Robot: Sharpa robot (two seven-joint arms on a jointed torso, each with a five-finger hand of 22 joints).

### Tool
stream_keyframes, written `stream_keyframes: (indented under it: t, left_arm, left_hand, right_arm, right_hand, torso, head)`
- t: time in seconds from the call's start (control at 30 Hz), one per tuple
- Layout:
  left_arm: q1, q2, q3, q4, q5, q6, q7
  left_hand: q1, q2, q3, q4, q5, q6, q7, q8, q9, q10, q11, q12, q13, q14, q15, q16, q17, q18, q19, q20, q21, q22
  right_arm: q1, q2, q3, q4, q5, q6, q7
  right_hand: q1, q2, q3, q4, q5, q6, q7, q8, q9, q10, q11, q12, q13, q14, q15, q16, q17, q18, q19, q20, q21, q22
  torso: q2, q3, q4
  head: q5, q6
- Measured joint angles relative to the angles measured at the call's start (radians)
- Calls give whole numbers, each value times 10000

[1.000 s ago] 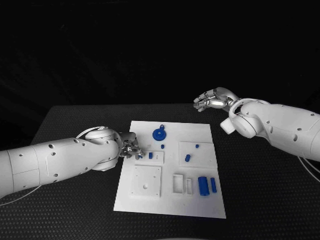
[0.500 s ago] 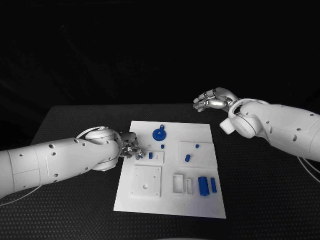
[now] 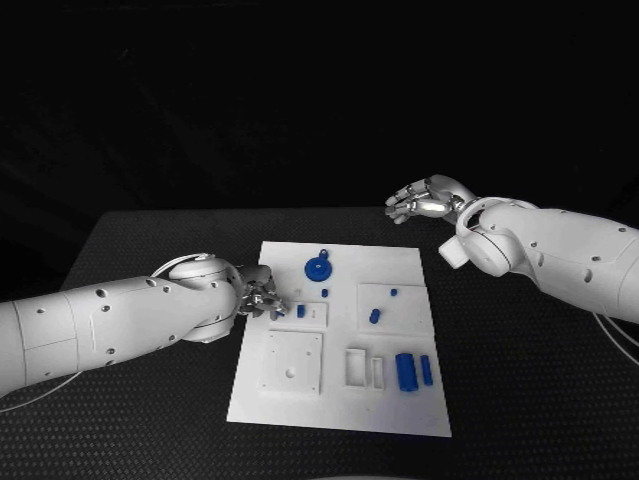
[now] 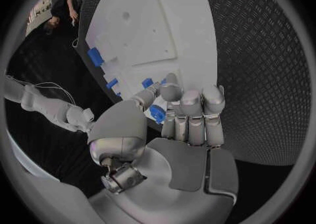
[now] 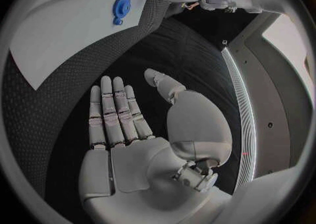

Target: Assemble the parts on the task board

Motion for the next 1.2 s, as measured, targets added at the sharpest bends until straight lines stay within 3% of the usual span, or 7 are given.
stream_keyframes:
  t: [0.83,0.93,1.2]
  left_arm:
    - [25,190,27,-268,80,238,-19]
    - [33,241,34,-340,106,314,-26]
    - [60,328,57,-432,121,566,-87]
  left_hand:
    - [-3,3,-28,-28,72,83,-29,1,40,55,14,0,-23,84,20,-1,7,-1,-7,-7,0,0]
    - [-60,25,-11,-29,-120,158,-20,1,38,120,7,0,-43,90,16,-1,6,-2,-6,-6,0,0]
    - [-199,3,156,-141,-158,173,-32,-21,61,145,25,0,-59,119,19,-1,18,-4,-5,-4,0,0]
  right_arm:
    - [-5,-11,0,20,0,4,0]
    - [-5,-10,-3,23,0,4,0]
    - [-5,-8,-2,23,0,7,-1]
  right_hand:
    - [0,0,0,0,0,1,-1,40,-8,0,0,0,0,0,0,0,-8,0,0,0,0,8]
    - [0,0,0,0,0,1,-1,40,-8,0,0,0,0,0,0,0,-8,1,0,0,0,12]
    - [0,0,0,0,0,2,-1,40,-7,0,0,0,0,0,0,0,-7,1,0,0,0,17]
  torso:
    - [-1,12,-7]
    - [-1,12,-12]
    - [-1,13,-21]
  head:
    - [16,-3]
    - [21,-4]
    - [12,-31]
